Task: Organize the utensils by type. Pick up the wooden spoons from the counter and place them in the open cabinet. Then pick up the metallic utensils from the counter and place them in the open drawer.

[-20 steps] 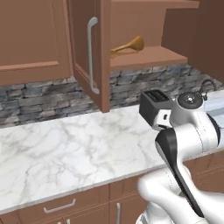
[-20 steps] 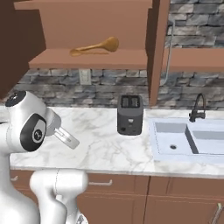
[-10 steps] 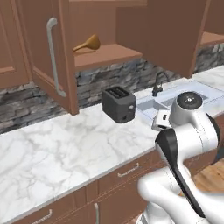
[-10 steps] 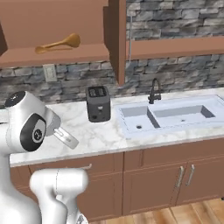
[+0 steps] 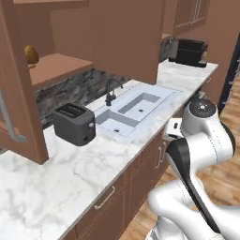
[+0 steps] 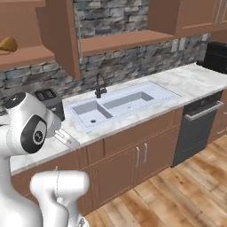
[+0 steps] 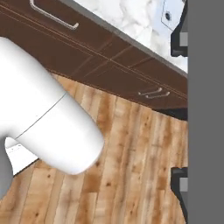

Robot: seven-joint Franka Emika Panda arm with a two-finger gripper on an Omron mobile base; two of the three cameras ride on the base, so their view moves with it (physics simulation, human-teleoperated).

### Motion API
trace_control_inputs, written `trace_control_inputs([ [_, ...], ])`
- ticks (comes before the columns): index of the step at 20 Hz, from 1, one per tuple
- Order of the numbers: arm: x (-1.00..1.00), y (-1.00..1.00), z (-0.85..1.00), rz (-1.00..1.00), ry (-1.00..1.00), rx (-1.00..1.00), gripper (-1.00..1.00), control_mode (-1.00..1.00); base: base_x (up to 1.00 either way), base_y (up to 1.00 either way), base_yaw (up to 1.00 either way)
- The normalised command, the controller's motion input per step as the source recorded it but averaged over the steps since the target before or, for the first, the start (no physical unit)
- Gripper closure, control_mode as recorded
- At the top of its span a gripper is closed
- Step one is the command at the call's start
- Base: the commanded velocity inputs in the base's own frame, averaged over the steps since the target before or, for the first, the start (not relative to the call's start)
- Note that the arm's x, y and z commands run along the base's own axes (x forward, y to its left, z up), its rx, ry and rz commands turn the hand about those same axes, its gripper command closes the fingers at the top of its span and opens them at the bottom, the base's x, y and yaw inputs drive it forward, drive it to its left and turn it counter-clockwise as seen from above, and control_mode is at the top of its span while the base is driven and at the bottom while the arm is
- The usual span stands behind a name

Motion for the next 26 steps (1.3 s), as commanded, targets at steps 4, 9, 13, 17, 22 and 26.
trace_control_inputs([
  [4,0.0,0.0,0.0,0.0,0.0,0.0,-1.0,1.0,0.0,-0.21,-0.7],
  [9,0.0,0.0,0.0,0.0,0.0,0.0,-1.0,1.0,0.0,-0.19,-0.72],
  [13,0.0,0.0,0.0,0.0,0.0,0.0,-1.0,1.0,0.0,-0.17,-0.74],
  [17,0.0,0.0,0.0,0.0,0.0,0.0,-1.0,1.0,0.0,-0.2,-0.74],
  [22,0.0,0.0,0.0,0.0,0.0,0.0,-1.0,1.0,0.0,-0.19,-0.71],
  [26,0.0,0.0,0.0,0.0,0.0,0.0,-1.0,1.0,0.0,-0.07,-0.64],
])
